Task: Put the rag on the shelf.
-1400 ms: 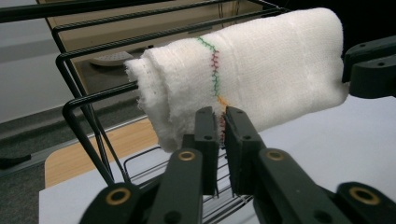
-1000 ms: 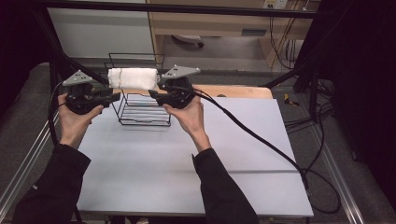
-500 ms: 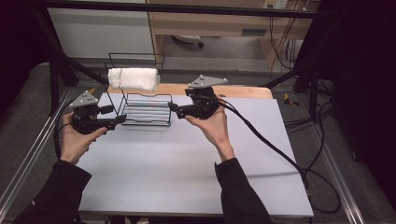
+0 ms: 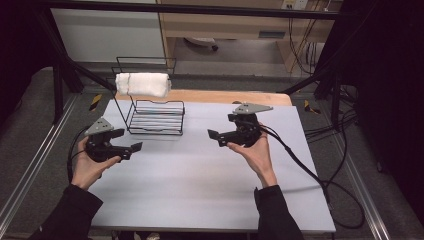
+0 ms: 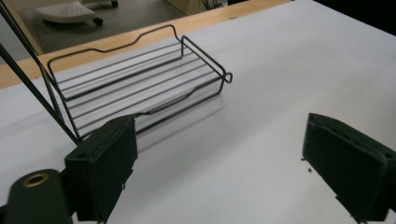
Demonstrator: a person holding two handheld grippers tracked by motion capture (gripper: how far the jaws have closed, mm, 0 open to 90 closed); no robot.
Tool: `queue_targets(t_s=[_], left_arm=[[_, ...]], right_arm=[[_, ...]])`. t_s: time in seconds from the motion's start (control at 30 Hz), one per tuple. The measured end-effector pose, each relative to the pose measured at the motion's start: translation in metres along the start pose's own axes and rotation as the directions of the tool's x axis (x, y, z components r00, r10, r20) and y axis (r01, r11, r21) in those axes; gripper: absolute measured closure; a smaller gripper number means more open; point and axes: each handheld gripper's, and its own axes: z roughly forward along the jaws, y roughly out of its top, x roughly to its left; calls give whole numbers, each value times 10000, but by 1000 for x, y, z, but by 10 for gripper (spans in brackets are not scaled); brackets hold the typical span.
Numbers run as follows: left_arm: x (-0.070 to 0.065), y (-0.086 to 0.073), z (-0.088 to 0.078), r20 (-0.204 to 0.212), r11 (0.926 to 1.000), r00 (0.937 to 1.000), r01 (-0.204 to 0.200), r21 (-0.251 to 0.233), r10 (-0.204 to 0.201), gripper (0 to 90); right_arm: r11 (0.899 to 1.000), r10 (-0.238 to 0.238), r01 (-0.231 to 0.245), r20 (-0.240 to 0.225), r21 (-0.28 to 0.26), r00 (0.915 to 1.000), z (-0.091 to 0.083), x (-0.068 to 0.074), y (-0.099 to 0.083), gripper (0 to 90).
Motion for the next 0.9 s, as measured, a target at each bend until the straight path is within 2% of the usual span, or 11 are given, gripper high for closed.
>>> queue_targets(t_s=[0.17, 0.23, 0.33, 0.57, 0.7, 0.9], left_arm=[[-6, -18, 6, 120, 9999, 9999, 53, 87, -54, 84], [-8, -24, 8, 168, 9998, 9998, -70, 178, 67, 85], [-10, -35, 11, 211, 9994, 9997, -145, 315, 139, 86], [-15, -58, 17, 404, 9983, 9992, -56, 576, 33, 92], [-16, -66, 19, 440, 9965, 9989, -214, 807, 179, 94], [-18, -73, 20, 464, 9956, 9987, -249, 898, 208, 93]], right_arm=[[9992, 388, -388, 62, 96, 9992, -13, -14, -27, 50], [9988, 464, -465, 84, 157, 9989, -18, -18, -38, 44], [9981, 538, -541, 118, 291, 9985, -24, -23, -54, 36], [9957, 567, -581, 213, 717, 9982, -35, -32, -89, 26], [9923, 675, -696, 238, 1021, 9974, -40, -36, -107, 24], [9891, 823, -855, 312, 1196, 9961, -50, -44, -136, 16]])
